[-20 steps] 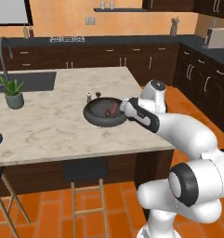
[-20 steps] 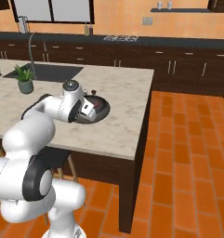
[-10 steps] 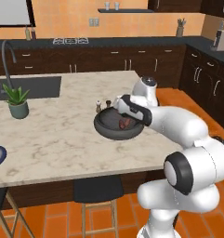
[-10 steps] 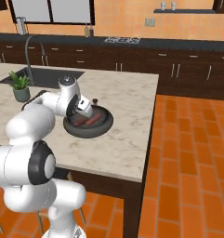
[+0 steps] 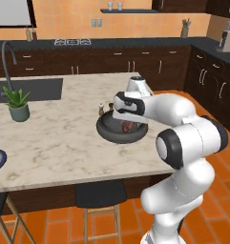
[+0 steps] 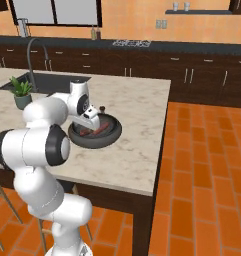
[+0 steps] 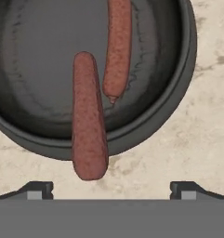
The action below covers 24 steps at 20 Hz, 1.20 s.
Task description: Place one bun and one sausage from the bowl on each plate.
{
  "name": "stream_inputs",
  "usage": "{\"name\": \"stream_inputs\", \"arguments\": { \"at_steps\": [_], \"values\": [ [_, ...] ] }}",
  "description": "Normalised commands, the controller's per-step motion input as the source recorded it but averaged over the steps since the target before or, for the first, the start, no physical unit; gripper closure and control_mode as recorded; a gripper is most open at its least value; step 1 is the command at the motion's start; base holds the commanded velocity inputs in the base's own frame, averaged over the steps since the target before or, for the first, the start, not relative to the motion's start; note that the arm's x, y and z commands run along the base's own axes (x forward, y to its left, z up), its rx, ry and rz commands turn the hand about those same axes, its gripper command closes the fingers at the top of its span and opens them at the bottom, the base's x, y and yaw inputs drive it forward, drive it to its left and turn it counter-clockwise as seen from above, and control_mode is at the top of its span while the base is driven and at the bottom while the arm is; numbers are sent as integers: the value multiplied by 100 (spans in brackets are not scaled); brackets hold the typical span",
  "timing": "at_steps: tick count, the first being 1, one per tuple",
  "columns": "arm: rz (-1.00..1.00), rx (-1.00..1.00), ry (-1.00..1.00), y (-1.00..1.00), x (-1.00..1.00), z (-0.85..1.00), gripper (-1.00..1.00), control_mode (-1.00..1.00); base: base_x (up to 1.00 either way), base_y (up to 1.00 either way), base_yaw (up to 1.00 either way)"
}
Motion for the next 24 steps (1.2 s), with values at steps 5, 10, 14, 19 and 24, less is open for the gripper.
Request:
{"name": "stream_inputs", "arguments": {
  "at_steps": [5, 10, 14, 19, 24],
  "values": [
    [-10, -1, -5, 27, 8, -43, -100, -100, 0, 0, 0],
    [-11, -4, 0, 9, 26, -33, -100, -100, 0, 0, 0],
    [-11, 0, 0, 0, 2, -21, -100, -100, 0, 0, 0],
    [-10, 0, 0, 0, 0, -12, 100, -100, 0, 0, 0],
    [0, 0, -2, 0, -7, 6, 100, -100, 0, 0, 0]
  ]
}}
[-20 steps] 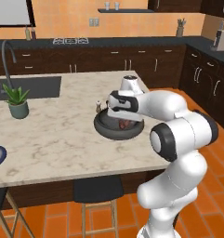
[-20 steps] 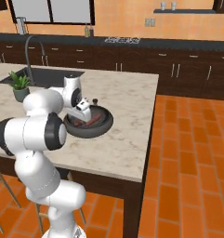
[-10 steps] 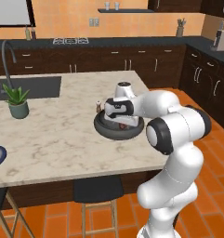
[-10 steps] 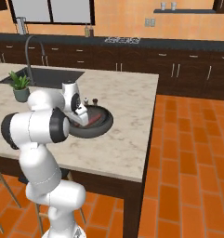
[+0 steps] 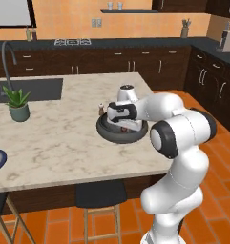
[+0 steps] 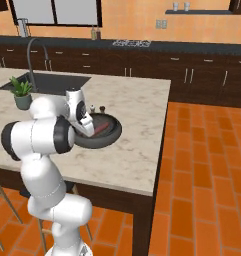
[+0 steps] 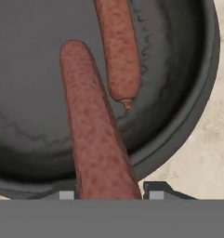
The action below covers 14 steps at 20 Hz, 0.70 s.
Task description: Place one bun and one sausage from the bowl on each plate.
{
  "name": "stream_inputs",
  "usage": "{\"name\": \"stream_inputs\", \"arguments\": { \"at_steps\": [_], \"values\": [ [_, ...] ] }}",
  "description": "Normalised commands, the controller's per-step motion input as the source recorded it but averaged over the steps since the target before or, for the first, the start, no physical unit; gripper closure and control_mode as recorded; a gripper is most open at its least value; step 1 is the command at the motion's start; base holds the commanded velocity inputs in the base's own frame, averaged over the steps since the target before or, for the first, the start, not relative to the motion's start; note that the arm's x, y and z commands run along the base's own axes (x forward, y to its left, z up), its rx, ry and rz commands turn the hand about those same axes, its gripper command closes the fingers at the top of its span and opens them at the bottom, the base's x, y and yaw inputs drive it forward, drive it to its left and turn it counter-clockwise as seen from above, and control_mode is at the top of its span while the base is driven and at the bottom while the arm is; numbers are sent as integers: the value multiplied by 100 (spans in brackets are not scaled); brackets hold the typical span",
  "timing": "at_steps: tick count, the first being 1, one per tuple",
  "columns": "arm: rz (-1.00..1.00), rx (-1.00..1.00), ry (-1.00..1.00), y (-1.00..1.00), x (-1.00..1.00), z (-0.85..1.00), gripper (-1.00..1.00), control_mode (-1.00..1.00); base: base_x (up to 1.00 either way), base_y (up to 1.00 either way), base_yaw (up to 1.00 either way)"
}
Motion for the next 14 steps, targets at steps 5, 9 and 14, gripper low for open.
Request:
{"name": "stream_inputs", "arguments": {
  "at_steps": [5, 9, 14],
  "values": [
    [0, 0, -25, 0, -58, 74, 100, -100, 0, 0, 0],
    [3, 0, -45, 0, -97, 100, 100, -100, 0, 0, 0],
    [4, 0, -14, 0, -40, 37, 100, 100, -60, 0, 8]
  ]
}}
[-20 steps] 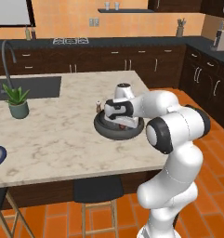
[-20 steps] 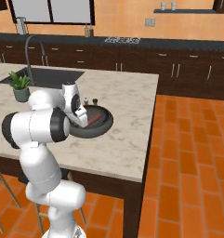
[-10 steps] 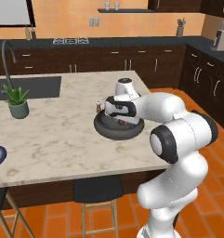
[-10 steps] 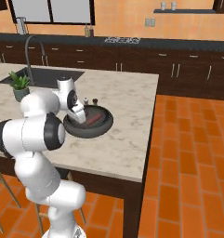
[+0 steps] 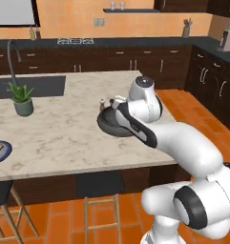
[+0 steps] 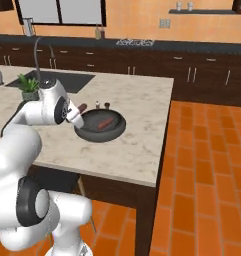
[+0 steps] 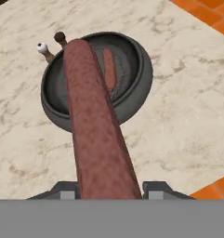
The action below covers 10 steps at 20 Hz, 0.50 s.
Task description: Place one bun and one sausage from the bowl on each plate.
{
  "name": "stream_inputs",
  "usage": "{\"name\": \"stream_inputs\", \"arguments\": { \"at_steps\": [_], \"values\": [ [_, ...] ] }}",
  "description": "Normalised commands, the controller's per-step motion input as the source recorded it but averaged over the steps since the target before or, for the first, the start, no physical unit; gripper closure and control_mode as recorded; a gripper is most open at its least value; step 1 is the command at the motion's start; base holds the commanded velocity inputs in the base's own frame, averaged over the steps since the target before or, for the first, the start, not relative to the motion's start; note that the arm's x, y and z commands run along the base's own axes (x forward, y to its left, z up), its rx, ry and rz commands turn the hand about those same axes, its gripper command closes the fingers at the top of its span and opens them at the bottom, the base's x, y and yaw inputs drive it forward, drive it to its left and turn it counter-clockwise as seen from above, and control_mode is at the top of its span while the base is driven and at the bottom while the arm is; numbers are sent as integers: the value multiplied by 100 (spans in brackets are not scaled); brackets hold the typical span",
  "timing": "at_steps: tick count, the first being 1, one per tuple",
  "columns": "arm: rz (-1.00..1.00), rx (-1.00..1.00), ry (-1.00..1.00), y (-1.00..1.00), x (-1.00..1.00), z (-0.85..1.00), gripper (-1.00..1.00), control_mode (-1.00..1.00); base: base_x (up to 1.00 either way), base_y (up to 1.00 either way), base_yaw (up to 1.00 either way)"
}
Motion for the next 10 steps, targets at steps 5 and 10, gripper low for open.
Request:
{"name": "stream_inputs", "arguments": {
  "at_steps": [5, 10],
  "values": [
    [0, 0, 0, 0, 0, 0, 100, 100, -96, 32, 24],
    [0, 0, 0, 0, 0, 0, 100, 100, -40, 98, 15]
  ]
}}
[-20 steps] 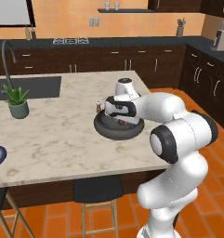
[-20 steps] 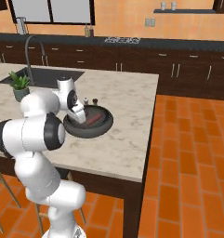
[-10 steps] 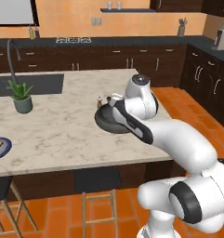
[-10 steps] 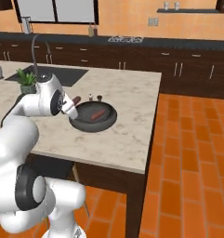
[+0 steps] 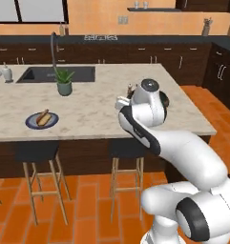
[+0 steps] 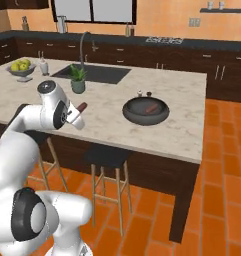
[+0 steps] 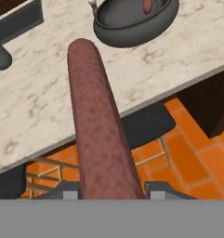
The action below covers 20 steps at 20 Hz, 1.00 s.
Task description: Place one bun and one sausage from the bowl on each plate.
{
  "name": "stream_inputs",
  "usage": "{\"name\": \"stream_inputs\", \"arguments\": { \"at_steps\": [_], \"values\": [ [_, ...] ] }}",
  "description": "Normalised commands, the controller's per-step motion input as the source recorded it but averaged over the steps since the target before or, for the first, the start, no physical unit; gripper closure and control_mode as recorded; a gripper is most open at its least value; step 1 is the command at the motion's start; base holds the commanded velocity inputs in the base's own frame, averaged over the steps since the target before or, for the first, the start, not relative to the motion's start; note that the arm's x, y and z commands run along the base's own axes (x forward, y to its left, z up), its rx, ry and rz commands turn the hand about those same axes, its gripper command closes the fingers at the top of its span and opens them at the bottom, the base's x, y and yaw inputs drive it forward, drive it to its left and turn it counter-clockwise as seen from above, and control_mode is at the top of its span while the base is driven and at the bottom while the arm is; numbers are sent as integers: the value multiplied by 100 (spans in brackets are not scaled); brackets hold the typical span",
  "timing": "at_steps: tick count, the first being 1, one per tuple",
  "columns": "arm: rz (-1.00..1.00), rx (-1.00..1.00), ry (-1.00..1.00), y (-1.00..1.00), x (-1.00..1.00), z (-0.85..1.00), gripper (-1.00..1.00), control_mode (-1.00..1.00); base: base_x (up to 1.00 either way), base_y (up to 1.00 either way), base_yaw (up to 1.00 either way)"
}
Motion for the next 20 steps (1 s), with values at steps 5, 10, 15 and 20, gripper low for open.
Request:
{"name": "stream_inputs", "arguments": {
  "at_steps": [5, 10, 15, 20],
  "values": [
    [0, 0, 0, 0, 0, 0, 100, 100, -8, 100, 5],
    [0, 0, 0, 0, 0, 0, 100, 100, 0, 100, 0],
    [0, 0, 0, 0, 0, 0, 100, 100, 0, 100, -7],
    [0, 0, 0, 0, 0, 0, 100, 100, 38, 100, -18]
  ]
}}
